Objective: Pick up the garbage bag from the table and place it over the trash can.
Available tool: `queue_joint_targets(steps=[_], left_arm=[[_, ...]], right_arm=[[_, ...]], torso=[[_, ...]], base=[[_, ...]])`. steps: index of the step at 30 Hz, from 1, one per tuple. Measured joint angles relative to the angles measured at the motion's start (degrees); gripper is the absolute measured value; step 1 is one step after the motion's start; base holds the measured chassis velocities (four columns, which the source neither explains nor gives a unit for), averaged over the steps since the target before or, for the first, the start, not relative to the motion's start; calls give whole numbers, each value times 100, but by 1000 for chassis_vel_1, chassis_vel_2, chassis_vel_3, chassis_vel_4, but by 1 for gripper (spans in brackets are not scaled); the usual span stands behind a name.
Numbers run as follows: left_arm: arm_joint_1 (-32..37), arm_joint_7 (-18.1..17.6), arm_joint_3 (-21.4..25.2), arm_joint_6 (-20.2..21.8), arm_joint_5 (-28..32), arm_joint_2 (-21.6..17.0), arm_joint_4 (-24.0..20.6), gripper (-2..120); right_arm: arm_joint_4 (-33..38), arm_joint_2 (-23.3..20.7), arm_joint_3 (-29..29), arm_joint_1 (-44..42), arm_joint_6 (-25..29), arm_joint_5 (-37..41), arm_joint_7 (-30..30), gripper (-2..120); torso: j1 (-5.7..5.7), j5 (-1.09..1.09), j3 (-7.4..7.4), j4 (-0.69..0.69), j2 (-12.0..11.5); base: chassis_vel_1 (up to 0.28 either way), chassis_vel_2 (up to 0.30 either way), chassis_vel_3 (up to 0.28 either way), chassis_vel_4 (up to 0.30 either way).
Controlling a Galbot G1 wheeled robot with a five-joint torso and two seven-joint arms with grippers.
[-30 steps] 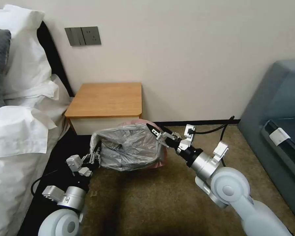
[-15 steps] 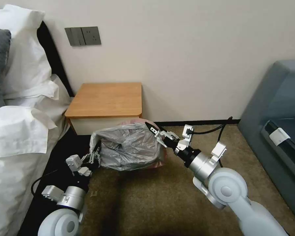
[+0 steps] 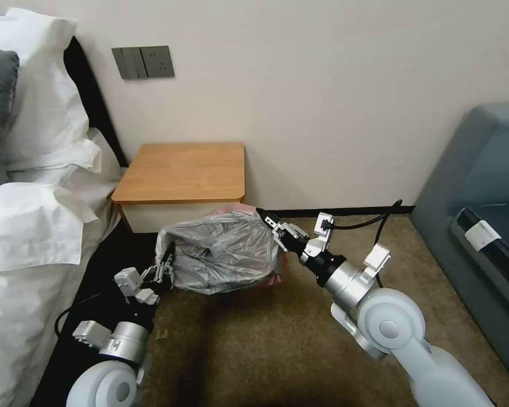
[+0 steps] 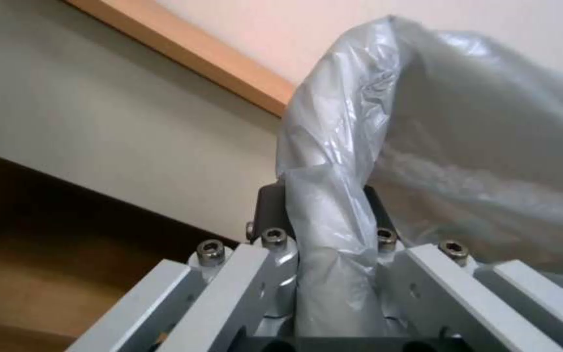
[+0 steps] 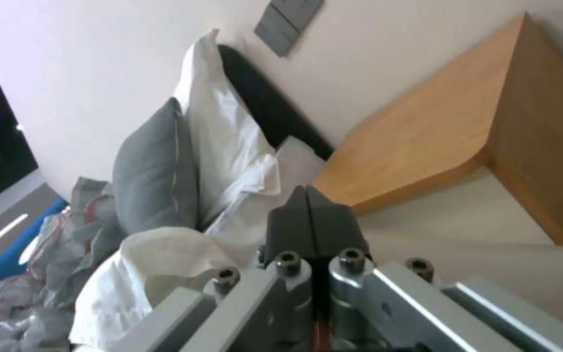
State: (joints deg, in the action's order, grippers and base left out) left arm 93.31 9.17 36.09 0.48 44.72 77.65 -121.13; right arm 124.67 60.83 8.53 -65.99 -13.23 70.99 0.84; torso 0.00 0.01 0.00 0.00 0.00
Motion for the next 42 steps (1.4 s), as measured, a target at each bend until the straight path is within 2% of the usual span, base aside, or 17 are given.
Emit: queue_joint_targets(steps=[18, 31, 42], left_arm=[[17, 139, -16, -7, 10, 6, 43, 7], [45, 401, 14, 20, 240, 5, -34, 7], [89, 489, 27, 58, 332, 7, -113, 7]], right_arm=[[-273, -62, 18, 455, 29, 517, 283, 0], [-1074, -68, -157, 955, -129, 605, -91, 0], [-1779, -57, -202, 1138, -156, 137, -632, 0]], torso=[[0, -1, 0, 0, 0], [0, -1, -1, 0, 0], [0, -1, 0, 0, 0]], base=[[0, 0, 0, 0], [0, 0, 0, 0], [0, 0, 0, 0]])
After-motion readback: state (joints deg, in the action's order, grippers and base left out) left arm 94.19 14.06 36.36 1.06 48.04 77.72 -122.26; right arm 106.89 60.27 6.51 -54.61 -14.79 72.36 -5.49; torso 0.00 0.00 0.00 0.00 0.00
